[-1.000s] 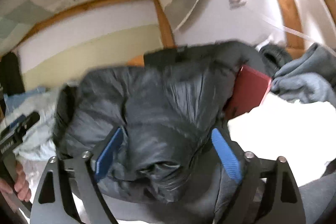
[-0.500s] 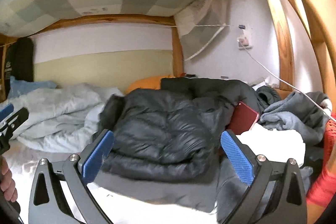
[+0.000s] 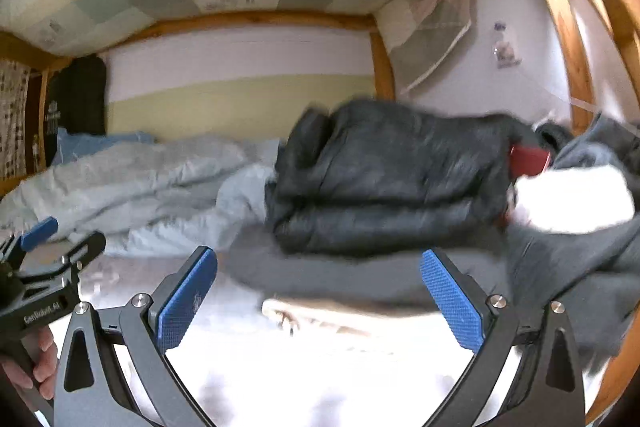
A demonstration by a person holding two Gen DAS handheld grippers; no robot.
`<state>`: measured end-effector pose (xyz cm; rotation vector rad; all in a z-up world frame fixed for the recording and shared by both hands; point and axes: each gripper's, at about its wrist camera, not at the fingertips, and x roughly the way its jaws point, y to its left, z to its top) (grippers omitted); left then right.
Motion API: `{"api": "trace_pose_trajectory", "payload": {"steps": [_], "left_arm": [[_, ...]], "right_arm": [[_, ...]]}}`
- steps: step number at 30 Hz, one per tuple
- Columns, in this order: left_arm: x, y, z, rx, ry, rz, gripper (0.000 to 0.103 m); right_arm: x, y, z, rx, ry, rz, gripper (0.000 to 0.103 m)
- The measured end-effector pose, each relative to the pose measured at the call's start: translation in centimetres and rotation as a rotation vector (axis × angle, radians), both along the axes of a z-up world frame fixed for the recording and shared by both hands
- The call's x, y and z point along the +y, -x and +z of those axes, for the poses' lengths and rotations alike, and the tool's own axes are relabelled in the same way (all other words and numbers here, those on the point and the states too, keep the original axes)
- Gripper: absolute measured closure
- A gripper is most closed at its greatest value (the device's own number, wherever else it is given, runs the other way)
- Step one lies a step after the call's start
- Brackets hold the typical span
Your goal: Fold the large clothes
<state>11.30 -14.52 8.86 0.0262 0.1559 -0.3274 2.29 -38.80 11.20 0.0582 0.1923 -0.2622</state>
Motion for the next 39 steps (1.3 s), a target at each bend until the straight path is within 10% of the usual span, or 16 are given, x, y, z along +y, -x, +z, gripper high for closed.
{"api": "trace_pose_trajectory", "payload": {"steps": [10,39], "left_arm": [[-0.8,-3.2,-5.0,0.091,-0.031,0.004,0.000],[-1.6,-1.9,-4.8,0.055,-0.079,0.011,0.000]], "right_arm": [[-0.6,-3.9,-6.3,0.078,-0.025,-0.033,0.000],[-2.0,-4.6,-6.9,0.099,-0.057,-0.107,0.000]]}}
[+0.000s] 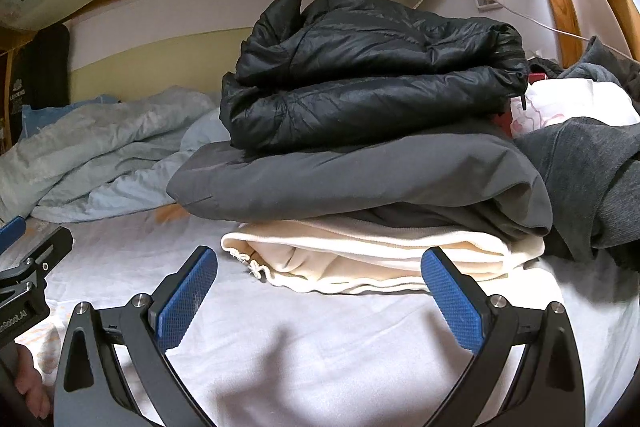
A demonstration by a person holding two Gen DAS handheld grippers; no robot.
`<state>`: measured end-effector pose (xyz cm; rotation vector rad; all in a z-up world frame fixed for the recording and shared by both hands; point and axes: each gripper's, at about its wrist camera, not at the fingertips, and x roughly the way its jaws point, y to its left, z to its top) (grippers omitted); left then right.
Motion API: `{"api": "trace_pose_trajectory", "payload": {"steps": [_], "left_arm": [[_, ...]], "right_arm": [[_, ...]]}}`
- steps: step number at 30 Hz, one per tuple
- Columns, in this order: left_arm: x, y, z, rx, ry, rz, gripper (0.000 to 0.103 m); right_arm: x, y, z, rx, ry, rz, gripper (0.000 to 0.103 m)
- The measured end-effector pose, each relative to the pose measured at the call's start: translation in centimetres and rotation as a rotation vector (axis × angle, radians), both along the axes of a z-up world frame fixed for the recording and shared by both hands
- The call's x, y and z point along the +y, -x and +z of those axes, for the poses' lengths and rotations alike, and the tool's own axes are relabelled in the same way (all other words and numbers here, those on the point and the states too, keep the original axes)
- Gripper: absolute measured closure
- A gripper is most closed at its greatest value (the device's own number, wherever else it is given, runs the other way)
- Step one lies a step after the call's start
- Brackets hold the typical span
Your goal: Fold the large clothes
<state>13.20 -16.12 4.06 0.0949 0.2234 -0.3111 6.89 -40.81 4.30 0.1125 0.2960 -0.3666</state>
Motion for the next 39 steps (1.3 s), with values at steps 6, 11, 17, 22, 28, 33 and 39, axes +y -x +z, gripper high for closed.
{"api": "trace_pose_trajectory", "payload": {"steps": [6,11,17,22,28,33,39], "left_arm": [[0.01,-0.12,0.16,-0.009,-0.005,0.006,0.000],[0.15,-0.41,0.13,0.001,0.003,0.006,0.000],[-0.21,0.13,0.19,-0.033,-0.005,0.006,0.000],[-0.12,0.39,0.31,-0.034,0.006,0.015,0.000],[-0.18,0.52,0.47,-0.052,0.008,0.030,0.000],[-0.29,0.37,0.44,-0.046,0.010,0.033,0.000],[-0.23,0.41,0.48,-0.048,0.011,0.039,0.000]], "right_arm": [[0.08,0.21,0.01,-0.005,0.009,-0.002,0.000],[0.04,0.04,0.04,-0.002,0.015,0.003,0.000],[0.15,0.06,0.01,-0.003,0.014,0.021,0.000],[0.21,-0.20,0.01,-0.004,0.024,0.018,0.000],[0.01,-0.03,0.01,-0.012,0.021,0.018,0.000],[0.04,0.15,0.04,-0.013,0.017,0.017,0.000],[0.23,0.17,0.06,-0.010,0.025,0.016,0.000]]}}
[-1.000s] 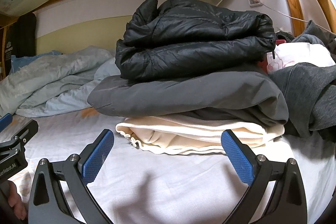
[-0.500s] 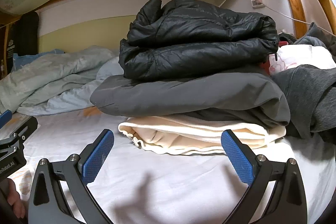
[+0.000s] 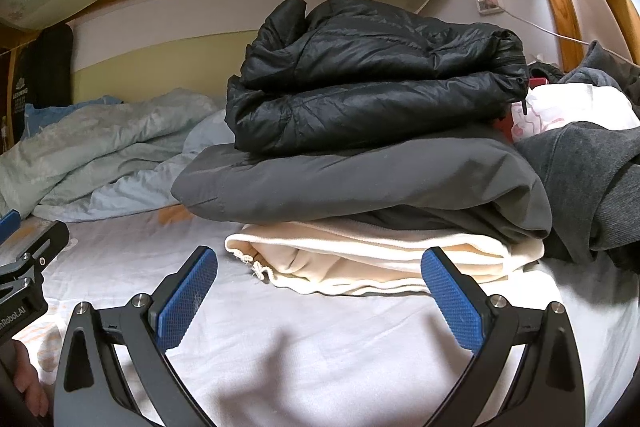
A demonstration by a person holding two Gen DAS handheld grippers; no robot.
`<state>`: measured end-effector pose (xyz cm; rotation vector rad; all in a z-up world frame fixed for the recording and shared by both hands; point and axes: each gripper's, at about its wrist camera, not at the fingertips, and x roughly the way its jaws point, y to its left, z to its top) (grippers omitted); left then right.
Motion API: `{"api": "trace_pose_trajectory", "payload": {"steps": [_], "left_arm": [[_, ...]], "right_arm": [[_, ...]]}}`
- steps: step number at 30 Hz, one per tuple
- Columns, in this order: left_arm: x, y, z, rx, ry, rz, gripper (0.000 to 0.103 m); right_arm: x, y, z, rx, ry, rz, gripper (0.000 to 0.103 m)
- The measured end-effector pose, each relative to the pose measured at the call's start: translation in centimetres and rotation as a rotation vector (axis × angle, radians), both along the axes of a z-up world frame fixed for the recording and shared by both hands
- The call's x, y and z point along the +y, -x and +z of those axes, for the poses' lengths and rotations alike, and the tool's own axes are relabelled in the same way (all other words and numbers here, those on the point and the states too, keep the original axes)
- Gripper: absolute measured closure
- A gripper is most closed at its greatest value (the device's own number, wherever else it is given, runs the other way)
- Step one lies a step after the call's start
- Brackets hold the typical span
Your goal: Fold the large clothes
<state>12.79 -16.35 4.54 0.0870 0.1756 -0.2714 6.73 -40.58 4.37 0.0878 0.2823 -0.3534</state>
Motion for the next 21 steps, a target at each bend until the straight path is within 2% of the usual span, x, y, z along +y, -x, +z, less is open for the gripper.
{"api": "trace_pose_trajectory", "payload": {"steps": [21], "left_arm": [[-0.35,-0.16,-0.09,-0.010,0.001,0.004,0.000]], "right_arm": [[0.53,-0.39,0.01,0.009,0.025,0.006,0.000]]}}
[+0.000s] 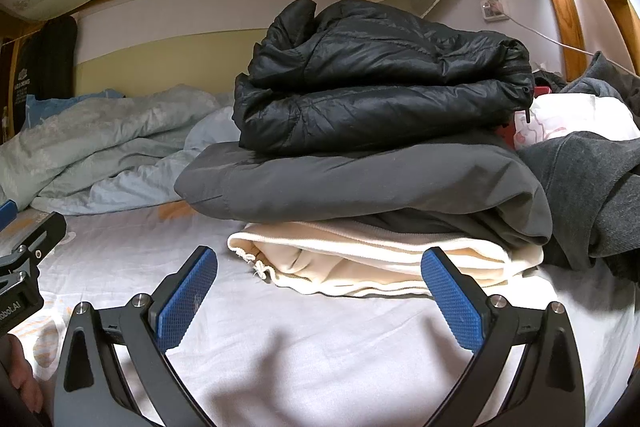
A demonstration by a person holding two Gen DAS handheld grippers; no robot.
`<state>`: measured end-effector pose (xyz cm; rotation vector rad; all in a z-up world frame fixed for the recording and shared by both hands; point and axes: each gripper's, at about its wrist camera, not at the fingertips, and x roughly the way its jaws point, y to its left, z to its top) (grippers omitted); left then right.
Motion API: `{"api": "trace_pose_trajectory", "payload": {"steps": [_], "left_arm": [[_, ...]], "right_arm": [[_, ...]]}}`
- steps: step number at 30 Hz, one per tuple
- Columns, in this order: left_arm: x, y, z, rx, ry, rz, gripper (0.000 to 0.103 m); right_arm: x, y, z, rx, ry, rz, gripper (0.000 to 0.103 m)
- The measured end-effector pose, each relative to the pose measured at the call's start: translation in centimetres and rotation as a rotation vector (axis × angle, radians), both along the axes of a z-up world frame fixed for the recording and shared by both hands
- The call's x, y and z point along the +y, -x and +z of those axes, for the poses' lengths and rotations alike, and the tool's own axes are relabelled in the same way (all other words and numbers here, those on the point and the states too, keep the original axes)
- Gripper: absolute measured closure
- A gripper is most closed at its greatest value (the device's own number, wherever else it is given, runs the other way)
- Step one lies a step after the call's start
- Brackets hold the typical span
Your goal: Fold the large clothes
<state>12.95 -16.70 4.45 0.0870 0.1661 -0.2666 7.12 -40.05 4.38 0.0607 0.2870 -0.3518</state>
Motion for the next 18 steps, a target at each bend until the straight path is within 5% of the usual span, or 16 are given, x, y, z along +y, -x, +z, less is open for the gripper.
{"api": "trace_pose_trajectory", "payload": {"steps": [18], "left_arm": [[-0.31,-0.01,-0.05,0.002,0.006,0.012,0.000]], "right_arm": [[0.13,-0.06,0.01,0.004,0.004,-0.002,0.000]]}}
